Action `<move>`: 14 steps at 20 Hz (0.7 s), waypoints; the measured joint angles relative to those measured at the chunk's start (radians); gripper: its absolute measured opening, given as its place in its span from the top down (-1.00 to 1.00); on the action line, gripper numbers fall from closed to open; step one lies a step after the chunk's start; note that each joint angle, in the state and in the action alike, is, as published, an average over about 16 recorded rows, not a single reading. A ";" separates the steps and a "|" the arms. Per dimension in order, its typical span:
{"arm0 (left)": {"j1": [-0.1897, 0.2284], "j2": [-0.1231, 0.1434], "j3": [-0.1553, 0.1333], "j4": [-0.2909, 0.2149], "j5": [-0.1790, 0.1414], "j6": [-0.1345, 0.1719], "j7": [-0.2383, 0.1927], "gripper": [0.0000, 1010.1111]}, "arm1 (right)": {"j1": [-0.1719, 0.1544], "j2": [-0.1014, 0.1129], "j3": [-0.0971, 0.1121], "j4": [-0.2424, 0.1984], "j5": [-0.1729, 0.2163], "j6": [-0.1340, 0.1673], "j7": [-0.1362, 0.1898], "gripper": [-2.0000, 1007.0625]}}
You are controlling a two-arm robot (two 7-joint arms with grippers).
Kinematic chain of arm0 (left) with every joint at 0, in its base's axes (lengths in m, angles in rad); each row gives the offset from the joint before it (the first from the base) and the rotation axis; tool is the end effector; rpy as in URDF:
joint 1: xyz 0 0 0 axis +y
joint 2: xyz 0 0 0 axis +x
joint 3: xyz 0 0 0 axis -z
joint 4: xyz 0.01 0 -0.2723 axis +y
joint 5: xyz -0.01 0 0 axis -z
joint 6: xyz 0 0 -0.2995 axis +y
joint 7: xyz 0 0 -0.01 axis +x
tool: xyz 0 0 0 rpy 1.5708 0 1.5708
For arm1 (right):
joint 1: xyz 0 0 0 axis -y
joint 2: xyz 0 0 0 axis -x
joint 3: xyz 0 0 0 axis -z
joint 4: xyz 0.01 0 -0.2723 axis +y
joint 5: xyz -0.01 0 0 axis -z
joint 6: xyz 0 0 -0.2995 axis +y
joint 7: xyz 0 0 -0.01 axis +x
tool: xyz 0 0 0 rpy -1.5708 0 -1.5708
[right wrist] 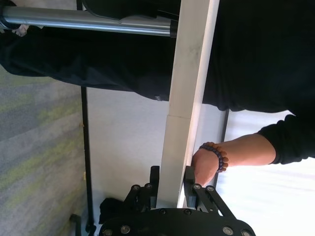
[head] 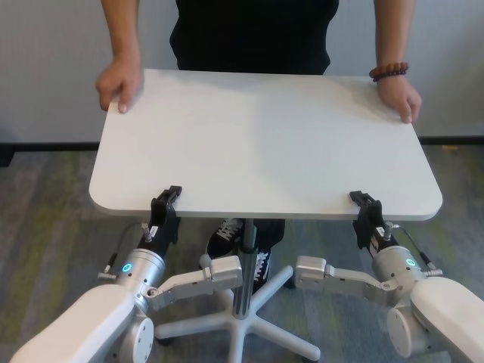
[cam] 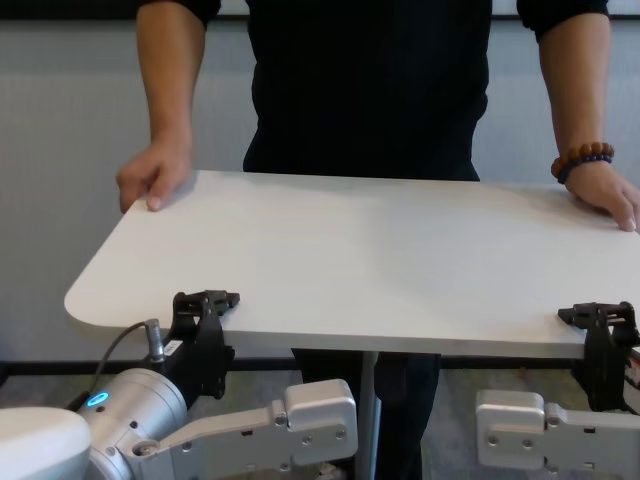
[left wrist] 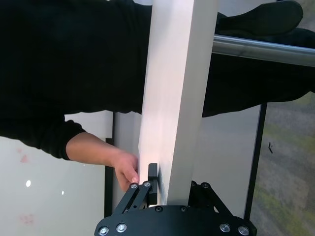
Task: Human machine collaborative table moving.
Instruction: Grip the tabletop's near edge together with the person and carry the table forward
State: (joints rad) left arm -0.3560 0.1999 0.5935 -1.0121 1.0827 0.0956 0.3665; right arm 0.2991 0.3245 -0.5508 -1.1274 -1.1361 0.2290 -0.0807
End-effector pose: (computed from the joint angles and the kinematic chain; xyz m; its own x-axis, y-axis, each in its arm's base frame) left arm 0.3702 -0.0572 -0.3594 -0.0011 0.0736 0.9973 -0.9655 0.2597 -0.0202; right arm 0.3625 0.0073 -0.3488 0.2064 0.1066 0.9726 0.9713 0.0979 -0.2169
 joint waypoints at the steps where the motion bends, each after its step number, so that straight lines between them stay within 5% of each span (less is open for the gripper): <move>1: 0.000 0.000 0.001 0.002 -0.001 0.000 0.000 0.47 | 0.001 0.001 -0.001 0.002 0.001 0.000 0.000 0.46; 14: 0.005 -0.001 0.008 0.004 -0.003 0.022 -0.010 0.47 | 0.008 0.000 -0.017 0.035 0.007 -0.011 -0.008 0.46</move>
State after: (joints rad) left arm -0.3515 0.1988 0.6012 -1.0083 1.0799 0.1176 0.3567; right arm 0.3072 0.3241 -0.5674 -1.0919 -1.1292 0.2178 -0.0889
